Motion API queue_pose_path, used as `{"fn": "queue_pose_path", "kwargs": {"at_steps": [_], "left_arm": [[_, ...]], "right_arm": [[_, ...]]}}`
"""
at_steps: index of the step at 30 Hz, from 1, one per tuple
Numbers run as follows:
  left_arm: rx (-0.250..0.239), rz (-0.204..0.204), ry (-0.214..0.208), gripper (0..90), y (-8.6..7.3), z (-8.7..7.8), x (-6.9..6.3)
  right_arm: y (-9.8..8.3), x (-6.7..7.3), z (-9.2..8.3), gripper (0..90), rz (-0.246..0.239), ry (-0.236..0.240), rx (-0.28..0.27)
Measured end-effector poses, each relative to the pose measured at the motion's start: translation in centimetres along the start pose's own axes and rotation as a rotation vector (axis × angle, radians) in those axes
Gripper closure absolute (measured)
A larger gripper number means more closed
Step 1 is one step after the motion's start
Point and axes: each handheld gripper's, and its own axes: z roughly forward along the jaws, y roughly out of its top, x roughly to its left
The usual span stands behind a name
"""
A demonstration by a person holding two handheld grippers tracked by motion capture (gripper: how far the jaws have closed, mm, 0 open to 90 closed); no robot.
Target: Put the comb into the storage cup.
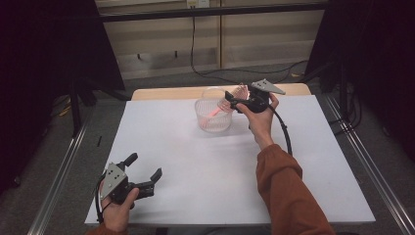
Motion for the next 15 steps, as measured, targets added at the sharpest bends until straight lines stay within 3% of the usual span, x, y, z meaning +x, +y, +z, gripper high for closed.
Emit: {"fn": "queue_pose_path", "kwargs": {"at_steps": [15], "left_arm": [[0.002, -0.010, 0.008, 3.1, 0.0, 0.0, 0.1]], "right_arm": [[0.6, 0.6, -1.5, 1.2, -0.055, -0.003, -0.033]]}}
